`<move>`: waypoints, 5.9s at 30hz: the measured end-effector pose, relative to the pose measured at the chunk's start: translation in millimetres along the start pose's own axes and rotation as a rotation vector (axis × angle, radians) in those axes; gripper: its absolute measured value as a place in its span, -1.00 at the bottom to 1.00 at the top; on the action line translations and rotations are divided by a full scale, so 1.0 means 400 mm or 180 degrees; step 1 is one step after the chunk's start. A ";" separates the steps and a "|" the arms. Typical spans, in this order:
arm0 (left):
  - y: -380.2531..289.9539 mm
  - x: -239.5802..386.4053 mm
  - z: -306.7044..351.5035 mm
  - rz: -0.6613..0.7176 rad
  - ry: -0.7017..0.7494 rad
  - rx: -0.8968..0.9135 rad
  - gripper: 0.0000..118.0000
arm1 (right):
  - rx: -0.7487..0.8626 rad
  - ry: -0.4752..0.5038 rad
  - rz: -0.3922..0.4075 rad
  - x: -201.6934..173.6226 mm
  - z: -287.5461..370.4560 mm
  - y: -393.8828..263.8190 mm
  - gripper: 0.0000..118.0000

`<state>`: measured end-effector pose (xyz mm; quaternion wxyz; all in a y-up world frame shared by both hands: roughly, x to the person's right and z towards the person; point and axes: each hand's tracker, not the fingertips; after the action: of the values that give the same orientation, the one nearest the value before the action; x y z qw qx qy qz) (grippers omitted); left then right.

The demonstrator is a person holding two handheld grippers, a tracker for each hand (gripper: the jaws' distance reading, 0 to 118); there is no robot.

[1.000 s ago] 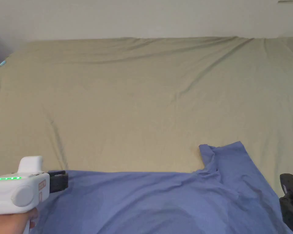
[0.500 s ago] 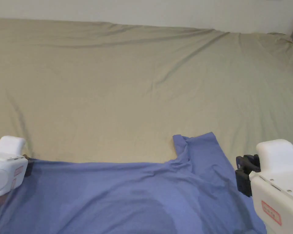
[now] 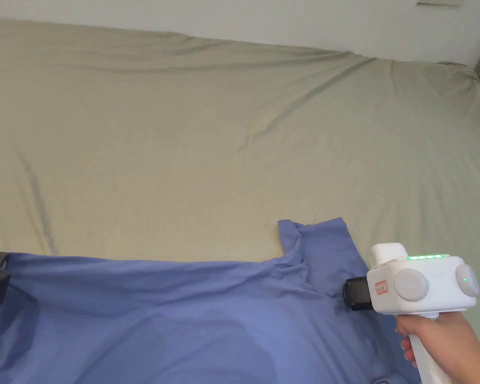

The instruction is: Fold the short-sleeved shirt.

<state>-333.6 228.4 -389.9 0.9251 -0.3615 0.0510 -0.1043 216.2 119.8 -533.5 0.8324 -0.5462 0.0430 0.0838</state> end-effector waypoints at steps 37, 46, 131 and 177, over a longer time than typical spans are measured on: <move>-0.433 -0.039 0.240 0.0006 -0.0240 -0.1047 -0.96 | -0.0418 0.0343 0.0819 -0.055 0.442 -0.493 -0.94; -0.500 -0.024 0.131 -0.0140 -0.0342 -0.1395 -0.96 | -0.0846 0.0357 0.0737 -0.044 0.278 -0.522 -0.94; -0.551 -0.145 0.012 0.2405 -0.1860 -0.1062 -0.91 | 0.2215 -0.0124 0.0568 -0.345 0.838 -0.380 -0.97; -0.316 0.463 0.131 0.0831 -0.1126 -0.1063 -0.31 | 0.2254 -0.0166 0.0275 -0.201 0.866 -0.458 -0.97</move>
<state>-164.3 129.8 -269.0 0.8528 -0.5121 -0.0486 0.0904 164.2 358.7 -216.7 0.9666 -0.2192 0.0711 0.1127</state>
